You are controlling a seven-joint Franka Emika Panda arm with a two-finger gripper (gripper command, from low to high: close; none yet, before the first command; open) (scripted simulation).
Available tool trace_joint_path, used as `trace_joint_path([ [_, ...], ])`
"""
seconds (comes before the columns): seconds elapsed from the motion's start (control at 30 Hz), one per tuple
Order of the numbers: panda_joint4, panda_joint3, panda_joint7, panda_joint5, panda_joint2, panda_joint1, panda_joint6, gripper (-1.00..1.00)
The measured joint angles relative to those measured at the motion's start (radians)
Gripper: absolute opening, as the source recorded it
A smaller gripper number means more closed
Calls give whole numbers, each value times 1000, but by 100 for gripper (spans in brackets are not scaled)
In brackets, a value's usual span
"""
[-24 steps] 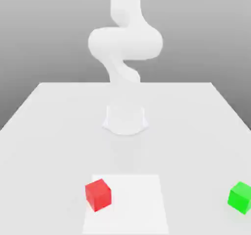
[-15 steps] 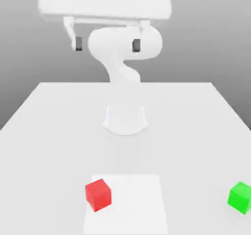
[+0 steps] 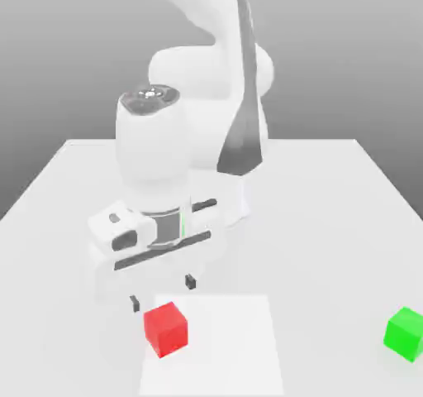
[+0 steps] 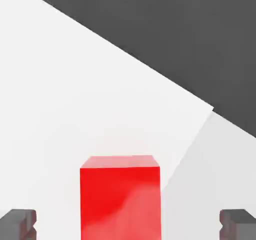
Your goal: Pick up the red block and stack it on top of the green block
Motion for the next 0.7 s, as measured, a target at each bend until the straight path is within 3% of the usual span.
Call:
trace_joint_path([
  [0.07, 10, 43, -37, 47, 73, -33, 59, 0],
  [0.1, 16, 66, -52, 67, 106, -51, 87, -100],
  [0.33, 17, 72, -53, 68, 113, -57, 91, -100],
  [0.53, -9, 13, 49, -64, -70, -15, -63, -100],
  [0.7, 85, 114, 175, -108, -59, 148, -147, -100],
])
